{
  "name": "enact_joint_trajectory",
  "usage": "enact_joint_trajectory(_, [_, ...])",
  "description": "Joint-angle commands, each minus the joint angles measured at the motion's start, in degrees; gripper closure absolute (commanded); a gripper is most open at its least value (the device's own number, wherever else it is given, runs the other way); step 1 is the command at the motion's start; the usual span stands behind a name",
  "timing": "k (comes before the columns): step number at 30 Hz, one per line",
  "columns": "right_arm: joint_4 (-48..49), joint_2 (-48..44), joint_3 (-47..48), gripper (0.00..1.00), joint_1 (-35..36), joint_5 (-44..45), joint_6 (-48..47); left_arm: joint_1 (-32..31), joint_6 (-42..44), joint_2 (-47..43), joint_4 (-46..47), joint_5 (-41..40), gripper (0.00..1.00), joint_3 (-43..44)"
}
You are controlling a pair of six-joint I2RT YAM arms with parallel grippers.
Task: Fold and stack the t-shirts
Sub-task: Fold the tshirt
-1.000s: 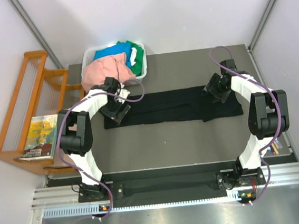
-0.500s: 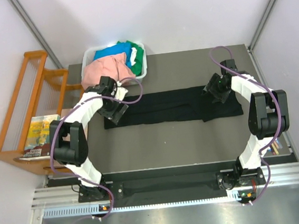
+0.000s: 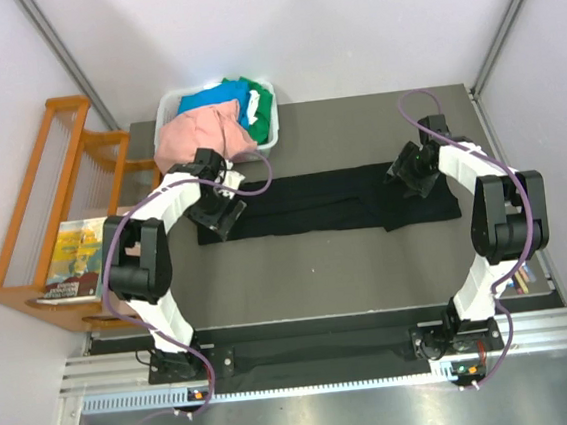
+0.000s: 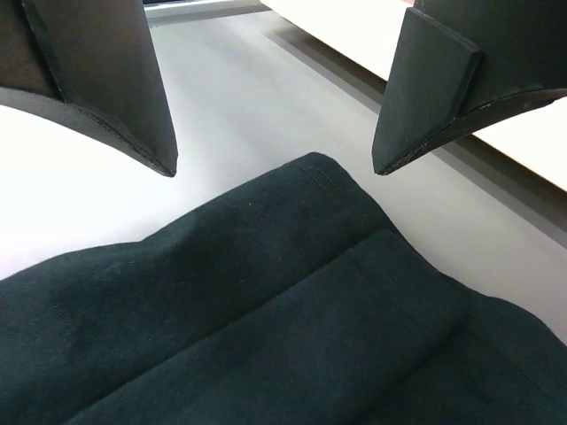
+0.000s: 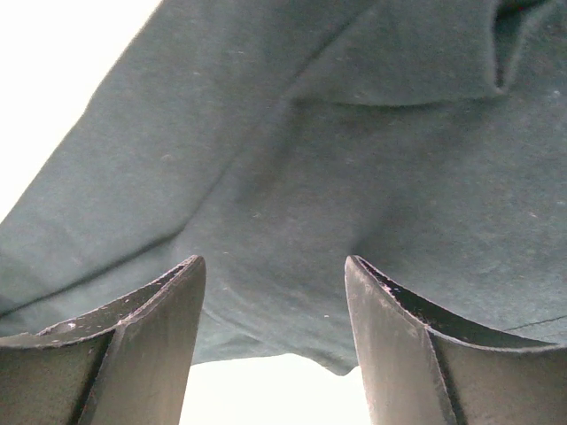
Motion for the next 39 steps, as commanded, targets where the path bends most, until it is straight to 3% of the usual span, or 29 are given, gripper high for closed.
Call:
enact_joint_trajectory(1, [1.07, -2.5, -0.65, 0.36, -0.36, 1.31, -0.04, 0.01, -1.63, 0.77, -0.11, -1.45, 0.05, -0.91])
enact_joint_trajectory(7, [1.43, -2.42, -0.74, 0.36, -0.36, 0.34, 0.14, 0.1, -2.16, 3.58, 0.5, -2.86, 0.05, -1.26])
enact_joint_trajectory(13, [1.08, -2.24, -0.3, 0.37, -0.36, -0.01, -0.03, 0.71, -2.33, 8.33, -1.32, 2.12, 0.23, 1.97])
enact_joint_trajectory(17, [0.11, -1.89, 0.84, 0.36, -0.36, 0.17, -0.74, 1.24, 0.63, 4.66, -7.74, 14.15, 0.2, 5.84])
enact_joint_trajectory(20, [-0.15, -1.63, 1.46, 0.34, -0.44, 0.34, -0.91, 1.24, 4.5, 2.8, -14.32, 18.92, 0.16, 9.26])
enact_joint_trajectory(25, [-0.33, 0.31, 2.43, 0.32, -0.44, -0.54, -0.48, 1.41, 8.03, 2.62, -21.29, 20.35, 0.15, 13.23])
enact_joint_trajectory(35, [-0.42, -0.74, 2.69, 0.32, -0.53, -0.36, -0.83, 1.59, -0.48, 4.73, -10.94, 13.93, 0.14, 12.36])
enact_joint_trajectory(39, [-0.42, -0.92, 2.69, 0.32, -0.53, -0.36, -0.65, 1.33, -2.86, 7.88, -9.78, 14.98, 0.14, 13.23])
